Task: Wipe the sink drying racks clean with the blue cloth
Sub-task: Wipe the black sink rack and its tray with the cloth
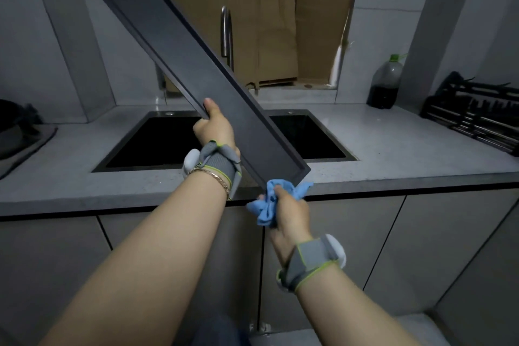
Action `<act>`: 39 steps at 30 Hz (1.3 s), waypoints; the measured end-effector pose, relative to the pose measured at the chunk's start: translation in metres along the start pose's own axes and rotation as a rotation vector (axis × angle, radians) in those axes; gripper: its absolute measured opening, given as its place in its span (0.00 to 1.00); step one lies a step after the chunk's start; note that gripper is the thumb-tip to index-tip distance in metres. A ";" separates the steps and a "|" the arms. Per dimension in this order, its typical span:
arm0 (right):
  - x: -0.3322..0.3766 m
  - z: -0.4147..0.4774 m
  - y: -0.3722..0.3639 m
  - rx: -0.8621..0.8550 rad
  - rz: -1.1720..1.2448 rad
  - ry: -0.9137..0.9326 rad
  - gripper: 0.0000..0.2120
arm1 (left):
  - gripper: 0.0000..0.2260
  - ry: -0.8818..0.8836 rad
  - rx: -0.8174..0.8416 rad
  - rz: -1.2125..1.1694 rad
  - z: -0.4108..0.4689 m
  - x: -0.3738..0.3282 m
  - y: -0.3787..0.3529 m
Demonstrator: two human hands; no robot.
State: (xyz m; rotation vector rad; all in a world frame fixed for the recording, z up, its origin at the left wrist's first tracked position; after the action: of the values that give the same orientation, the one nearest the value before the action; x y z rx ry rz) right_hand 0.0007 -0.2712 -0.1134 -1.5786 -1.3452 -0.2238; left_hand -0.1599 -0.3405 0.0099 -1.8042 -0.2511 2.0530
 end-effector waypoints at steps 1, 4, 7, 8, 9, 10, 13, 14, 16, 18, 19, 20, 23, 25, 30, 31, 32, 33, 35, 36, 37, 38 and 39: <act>-0.004 -0.001 -0.002 0.029 0.020 -0.016 0.06 | 0.18 0.003 -0.006 0.004 0.002 0.001 0.001; 0.017 0.002 0.001 0.004 -0.066 0.088 0.10 | 0.18 0.029 0.023 0.013 0.002 0.007 0.003; 0.052 0.005 -0.002 -0.034 -0.178 0.244 0.11 | 0.23 0.046 0.050 0.065 -0.001 0.004 0.003; 0.062 0.008 -0.001 -0.063 -0.198 0.283 0.11 | 0.22 0.031 0.059 0.079 -0.002 0.002 0.002; 0.072 0.011 -0.001 -0.094 -0.210 0.316 0.11 | 0.21 0.018 0.065 0.081 -0.002 0.001 0.001; 0.079 0.014 0.000 -0.120 -0.211 0.330 0.10 | 0.21 0.014 0.065 0.072 -0.003 0.002 0.000; 0.093 0.016 -0.002 -0.133 -0.222 0.336 0.09 | 0.21 0.050 0.060 0.100 -0.005 0.006 0.001; 0.092 0.013 -0.004 -0.106 -0.233 0.336 0.09 | 0.22 0.074 0.058 0.104 -0.003 0.008 0.002; 0.077 0.006 -0.010 0.020 -0.280 0.320 0.08 | 0.23 0.096 0.037 0.074 0.004 0.010 0.005; 0.059 0.002 -0.014 0.155 -0.291 0.294 0.10 | 0.25 0.112 0.029 0.078 0.007 0.014 0.005; 0.056 0.004 -0.010 0.157 -0.262 0.301 0.14 | 0.26 0.130 0.030 0.087 0.006 0.017 0.004; 0.060 0.008 -0.005 0.118 -0.242 0.331 0.17 | 0.27 0.143 0.032 0.084 0.003 0.020 0.002; 0.087 0.001 0.004 -0.031 -0.289 0.593 0.17 | 0.42 0.169 0.036 -0.067 -0.001 0.018 -0.010; 0.097 -0.019 -0.003 -0.030 -0.403 0.827 0.15 | 0.57 0.263 0.117 -0.188 -0.003 0.019 -0.023; 0.072 -0.046 -0.017 0.172 -0.880 1.216 0.24 | 0.23 0.179 0.325 -0.279 0.002 0.005 -0.040; 0.065 -0.046 -0.016 0.236 -0.942 1.204 0.25 | 0.11 0.180 0.334 -0.269 0.004 0.006 -0.037; 0.060 -0.042 -0.013 0.283 -0.964 1.138 0.24 | 0.07 0.198 0.370 -0.260 0.003 0.008 -0.035; 0.057 -0.036 -0.010 0.322 -0.918 0.986 0.21 | 0.05 0.229 0.414 -0.257 0.001 0.011 -0.034; 0.060 -0.026 -0.004 0.299 -0.708 0.690 0.17 | 0.07 0.297 0.522 -0.293 -0.008 0.014 -0.037; 0.070 -0.028 -0.004 0.245 -0.610 0.641 0.15 | 0.09 0.319 0.569 -0.316 -0.014 0.015 -0.040; 0.082 -0.034 -0.009 0.198 -0.558 0.638 0.15 | 0.11 0.332 0.606 -0.341 -0.020 0.015 -0.043; 0.093 -0.039 -0.017 0.189 -0.525 0.636 0.17 | 0.12 0.337 0.637 -0.376 -0.028 0.014 -0.045; 0.104 -0.042 -0.030 0.208 -0.496 0.639 0.19 | 0.13 0.340 0.665 -0.403 -0.034 0.013 -0.048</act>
State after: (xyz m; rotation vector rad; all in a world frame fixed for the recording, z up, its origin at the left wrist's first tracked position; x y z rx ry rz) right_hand 0.0328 -0.2407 -0.0056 -0.8627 -1.1677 -0.7926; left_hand -0.1192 -0.2957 0.0116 -1.4869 0.1452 1.3099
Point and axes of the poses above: each hand's wrist, its own z-axis towards the middle knuckle, its own y-axis out of the back of the hand, x = y × z, the point moved 9 cm from there along z, towards the middle knuckle, and after that the axes turned 12 degrees about -y, right-handed, at the moved point
